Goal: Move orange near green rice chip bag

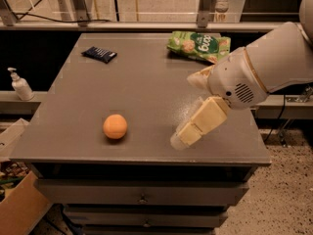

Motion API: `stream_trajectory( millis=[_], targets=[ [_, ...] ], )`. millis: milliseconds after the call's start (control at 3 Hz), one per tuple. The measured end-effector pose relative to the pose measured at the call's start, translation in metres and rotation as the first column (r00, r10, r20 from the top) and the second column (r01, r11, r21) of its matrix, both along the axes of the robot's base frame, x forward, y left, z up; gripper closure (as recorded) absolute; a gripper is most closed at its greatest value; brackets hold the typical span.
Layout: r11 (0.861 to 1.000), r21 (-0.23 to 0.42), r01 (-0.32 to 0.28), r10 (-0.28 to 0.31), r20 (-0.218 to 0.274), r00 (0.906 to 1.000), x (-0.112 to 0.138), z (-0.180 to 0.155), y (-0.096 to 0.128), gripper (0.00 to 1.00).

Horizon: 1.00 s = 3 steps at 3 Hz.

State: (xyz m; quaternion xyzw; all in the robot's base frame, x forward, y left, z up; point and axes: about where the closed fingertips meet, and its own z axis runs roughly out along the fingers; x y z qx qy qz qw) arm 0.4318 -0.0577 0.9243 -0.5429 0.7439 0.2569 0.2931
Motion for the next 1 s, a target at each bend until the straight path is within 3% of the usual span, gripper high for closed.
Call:
stream_trajectory(
  millis=[667,1000],
  targets=[
    [1.0,-0.002,-0.006,0.006,0.018,0.9998,-0.003,-0.001,0.001,0.0],
    [1.0,0.015,-0.014,0.013,0.08,0.9967,0.0,-0.012,0.003,0.0]
  ],
)
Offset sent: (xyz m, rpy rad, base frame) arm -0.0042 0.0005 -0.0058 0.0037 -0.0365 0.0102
